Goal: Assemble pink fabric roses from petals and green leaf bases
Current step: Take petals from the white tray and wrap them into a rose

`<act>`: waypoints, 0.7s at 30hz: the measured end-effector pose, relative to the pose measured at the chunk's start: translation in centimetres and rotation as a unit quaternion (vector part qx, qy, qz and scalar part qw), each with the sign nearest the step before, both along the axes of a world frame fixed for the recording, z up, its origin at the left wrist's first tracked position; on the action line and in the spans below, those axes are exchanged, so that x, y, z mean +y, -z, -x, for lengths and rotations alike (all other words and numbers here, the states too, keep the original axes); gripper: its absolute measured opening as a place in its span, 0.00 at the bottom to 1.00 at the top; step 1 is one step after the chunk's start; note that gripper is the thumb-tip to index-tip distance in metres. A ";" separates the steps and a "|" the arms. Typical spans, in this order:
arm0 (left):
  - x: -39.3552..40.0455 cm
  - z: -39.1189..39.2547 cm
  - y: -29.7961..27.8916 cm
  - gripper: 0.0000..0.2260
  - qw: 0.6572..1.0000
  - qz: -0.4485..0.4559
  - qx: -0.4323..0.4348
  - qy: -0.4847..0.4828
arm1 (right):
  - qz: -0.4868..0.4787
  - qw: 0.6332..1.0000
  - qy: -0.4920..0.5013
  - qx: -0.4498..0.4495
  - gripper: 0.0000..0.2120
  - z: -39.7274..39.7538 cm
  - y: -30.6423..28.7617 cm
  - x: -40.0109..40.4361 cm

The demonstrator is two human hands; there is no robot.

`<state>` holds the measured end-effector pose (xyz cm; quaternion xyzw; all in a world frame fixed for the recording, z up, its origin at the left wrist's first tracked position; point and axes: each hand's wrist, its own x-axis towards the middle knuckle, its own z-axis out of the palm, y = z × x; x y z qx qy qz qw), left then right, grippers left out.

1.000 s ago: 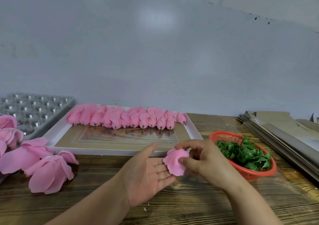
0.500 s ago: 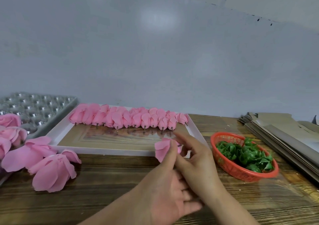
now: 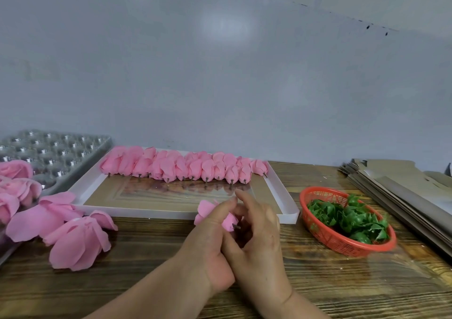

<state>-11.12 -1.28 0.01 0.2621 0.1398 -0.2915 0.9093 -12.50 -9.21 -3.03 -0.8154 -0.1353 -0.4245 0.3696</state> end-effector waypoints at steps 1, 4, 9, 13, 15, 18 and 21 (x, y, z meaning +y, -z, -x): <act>0.0 0.0 -0.1 0.05 1.000 -0.007 -0.007 0.001 | -0.005 1.000 0.000 0.000 0.29 0.0 0.0 0.0; 0.1 -0.2 -0.2 0.06 1.000 -0.017 -0.005 -0.002 | -0.014 1.000 0.001 0.002 0.29 0.0 0.1 0.0; 0.2 -0.4 0.1 0.06 0.999 -0.022 -0.023 -0.005 | -0.013 1.000 -0.005 0.000 0.25 -0.1 0.2 0.0; 0.3 -0.6 0.2 0.04 0.999 -0.022 -0.038 -0.010 | -0.031 0.999 -0.017 0.028 0.18 -0.1 0.4 -0.1; 0.3 -0.6 0.1 0.05 0.998 -0.025 -0.048 -0.019 | -0.030 0.999 -0.025 0.033 0.19 0.0 0.1 -0.1; 0.3 -0.6 -0.1 0.09 0.998 -0.004 -0.054 -0.032 | -0.004 1.000 -0.023 0.011 0.24 0.0 -0.5 -0.7; 0.4 -0.8 -0.3 0.15 0.998 0.014 -0.043 -0.052 | 0.005 0.999 -0.015 0.037 0.15 -0.2 -0.7 -1.3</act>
